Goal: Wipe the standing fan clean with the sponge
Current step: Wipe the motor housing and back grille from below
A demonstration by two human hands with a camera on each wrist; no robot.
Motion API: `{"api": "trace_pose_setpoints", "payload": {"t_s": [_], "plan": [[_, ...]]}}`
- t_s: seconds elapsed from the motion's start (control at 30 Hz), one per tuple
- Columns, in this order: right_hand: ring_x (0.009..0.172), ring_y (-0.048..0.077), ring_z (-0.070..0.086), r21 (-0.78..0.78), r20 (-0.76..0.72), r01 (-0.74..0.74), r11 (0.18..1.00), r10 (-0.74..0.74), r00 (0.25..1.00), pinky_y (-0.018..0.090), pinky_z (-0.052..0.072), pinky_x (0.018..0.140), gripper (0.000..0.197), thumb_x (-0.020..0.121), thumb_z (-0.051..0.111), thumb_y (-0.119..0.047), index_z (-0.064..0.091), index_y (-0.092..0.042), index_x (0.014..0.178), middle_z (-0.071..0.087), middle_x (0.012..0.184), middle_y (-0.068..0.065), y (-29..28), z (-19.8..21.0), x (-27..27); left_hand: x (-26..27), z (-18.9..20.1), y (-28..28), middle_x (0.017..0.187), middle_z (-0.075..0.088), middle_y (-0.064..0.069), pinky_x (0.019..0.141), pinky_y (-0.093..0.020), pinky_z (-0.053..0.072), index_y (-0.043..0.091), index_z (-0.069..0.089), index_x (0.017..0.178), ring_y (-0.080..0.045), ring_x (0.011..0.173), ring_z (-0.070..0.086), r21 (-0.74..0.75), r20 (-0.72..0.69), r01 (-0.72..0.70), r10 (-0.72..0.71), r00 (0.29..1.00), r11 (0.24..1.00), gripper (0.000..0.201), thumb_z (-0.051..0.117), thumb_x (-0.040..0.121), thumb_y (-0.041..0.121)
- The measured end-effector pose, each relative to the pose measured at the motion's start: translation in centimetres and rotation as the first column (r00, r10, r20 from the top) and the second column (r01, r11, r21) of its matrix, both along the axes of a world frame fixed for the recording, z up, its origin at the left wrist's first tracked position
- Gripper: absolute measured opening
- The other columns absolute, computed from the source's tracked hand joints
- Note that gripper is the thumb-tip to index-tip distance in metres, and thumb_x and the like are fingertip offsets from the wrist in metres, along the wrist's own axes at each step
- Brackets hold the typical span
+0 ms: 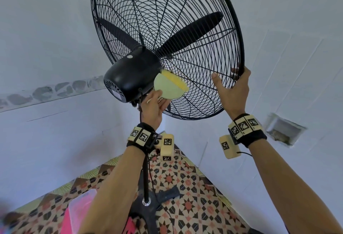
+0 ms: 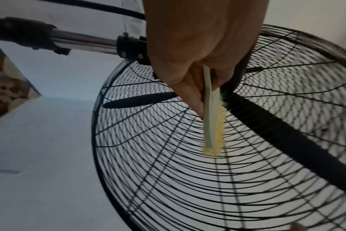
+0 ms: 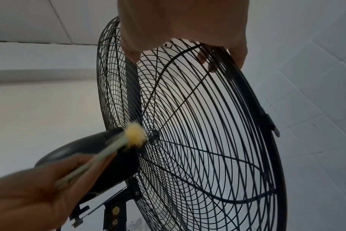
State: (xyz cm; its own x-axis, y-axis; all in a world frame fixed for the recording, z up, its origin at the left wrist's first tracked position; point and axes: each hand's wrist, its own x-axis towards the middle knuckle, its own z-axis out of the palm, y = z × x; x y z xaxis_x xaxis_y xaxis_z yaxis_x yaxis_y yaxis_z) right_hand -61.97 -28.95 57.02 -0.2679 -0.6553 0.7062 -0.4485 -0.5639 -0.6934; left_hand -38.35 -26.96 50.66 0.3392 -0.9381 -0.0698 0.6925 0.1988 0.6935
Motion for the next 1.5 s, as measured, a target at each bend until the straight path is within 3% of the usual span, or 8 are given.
{"api": "trace_pose_setpoints", "payload": {"t_s": [0.2, 0.37, 0.6, 0.73, 0.97, 1.1, 1.33, 1.5], "plan": [[0.117, 0.010, 0.058, -0.028, 0.000, 0.011, 1.000, -0.011, 1.000, 0.014, 0.045, 0.096, 0.085, 0.081, 0.076, -0.067, 0.041, -0.017, 0.140, 0.058, 0.128, -0.001, -0.1, -0.1, 0.0, 0.9, -1.4, -0.2, 0.119, 0.072, -0.017, 0.076, -0.028, 0.063, 0.006, 0.069, 0.103, -0.020, 0.088, 0.077, 0.049, 0.000, 0.046, -0.046, 0.999, 0.998, 0.006, 0.067, 0.098, 0.004], [0.116, 0.010, 0.058, -0.036, 0.007, 0.014, 0.999, -0.014, 1.000, 0.010, 0.043, 0.094, 0.084, 0.082, 0.076, -0.065, 0.041, -0.015, 0.140, 0.058, 0.128, -0.001, 0.1, -0.4, 0.2, 0.4, -1.3, -0.1, 0.121, 0.074, -0.011, 0.083, -0.029, 0.062, 0.008, 0.067, 0.125, -0.021, 0.101, 0.076, -0.018, -0.032, 0.070, -0.071, 0.997, 0.997, 0.026, 0.067, 0.099, 0.009], [0.116, 0.012, 0.058, -0.010, -0.011, 0.036, 0.999, -0.036, 0.999, 0.022, 0.048, 0.098, 0.085, 0.081, 0.075, -0.068, 0.041, -0.015, 0.138, 0.058, 0.126, -0.001, 0.0, -0.1, 0.0, 1.1, -1.2, -0.1, 0.121, 0.071, -0.017, 0.075, -0.028, 0.063, 0.005, 0.068, 0.111, -0.019, 0.087, 0.077, 0.013, -0.002, 0.057, -0.057, 0.998, 0.998, 0.013, 0.066, 0.098, 0.004], [0.115, 0.011, 0.057, -0.016, -0.016, 0.045, 0.999, -0.045, 0.999, 0.019, 0.046, 0.096, 0.084, 0.082, 0.075, -0.066, 0.041, -0.014, 0.139, 0.057, 0.126, -0.001, 0.4, -0.4, 0.1, 0.3, -1.4, 0.6, 0.118, 0.074, -0.013, 0.084, -0.030, 0.063, 0.004, 0.066, 0.122, -0.020, 0.097, 0.077, -0.067, -0.045, 0.087, -0.091, 0.995, 0.994, 0.022, 0.064, 0.100, 0.006], [0.115, 0.014, 0.057, -0.023, 0.003, 0.070, 0.997, -0.070, 0.998, 0.031, 0.050, 0.100, 0.084, 0.082, 0.074, -0.067, 0.041, -0.015, 0.139, 0.058, 0.126, 0.001, 0.6, -0.9, 0.3, -0.3, -1.1, -0.1, 0.120, 0.071, -0.020, 0.068, -0.026, 0.062, -0.005, 0.058, 0.135, -0.022, 0.083, 0.074, 0.090, 0.087, -0.031, 0.023, 0.996, 0.995, 0.038, 0.067, 0.099, 0.004], [0.115, 0.014, 0.058, -0.037, -0.022, 0.066, 0.997, -0.067, 0.998, 0.029, 0.050, 0.099, 0.085, 0.082, 0.074, -0.067, 0.041, -0.014, 0.139, 0.058, 0.127, 0.001, 0.6, -0.4, 0.4, 0.0, -0.5, 0.8, 0.111, 0.076, -0.012, 0.078, -0.027, 0.062, 0.001, 0.065, 0.123, -0.020, 0.093, 0.077, -0.045, -0.025, 0.065, -0.066, 0.998, 0.997, 0.023, 0.063, 0.101, 0.004], [0.117, 0.015, 0.058, -0.027, -0.013, 0.066, 0.997, -0.067, 0.998, 0.031, 0.050, 0.102, 0.084, 0.083, 0.075, -0.066, 0.041, -0.013, 0.140, 0.058, 0.128, 0.001, 0.4, -0.6, 0.2, -1.1, -1.0, 0.6, 0.114, 0.070, -0.018, 0.066, -0.024, 0.061, -0.005, 0.058, 0.136, -0.018, 0.076, 0.073, 0.084, 0.078, -0.044, 0.038, 0.996, 0.996, 0.038, 0.065, 0.099, 0.003], [0.116, 0.013, 0.058, -0.035, -0.031, 0.057, 0.998, -0.058, 0.998, 0.028, 0.049, 0.100, 0.084, 0.083, 0.074, -0.067, 0.041, -0.014, 0.139, 0.058, 0.127, 0.001, 0.4, -0.5, 0.1, 0.1, -0.3, 0.6, 0.121, 0.071, -0.018, 0.076, -0.030, 0.063, -0.002, 0.064, 0.123, -0.021, 0.086, 0.077, 0.009, 0.002, 0.024, -0.024, 1.000, 1.000, 0.025, 0.067, 0.098, 0.003]]}}
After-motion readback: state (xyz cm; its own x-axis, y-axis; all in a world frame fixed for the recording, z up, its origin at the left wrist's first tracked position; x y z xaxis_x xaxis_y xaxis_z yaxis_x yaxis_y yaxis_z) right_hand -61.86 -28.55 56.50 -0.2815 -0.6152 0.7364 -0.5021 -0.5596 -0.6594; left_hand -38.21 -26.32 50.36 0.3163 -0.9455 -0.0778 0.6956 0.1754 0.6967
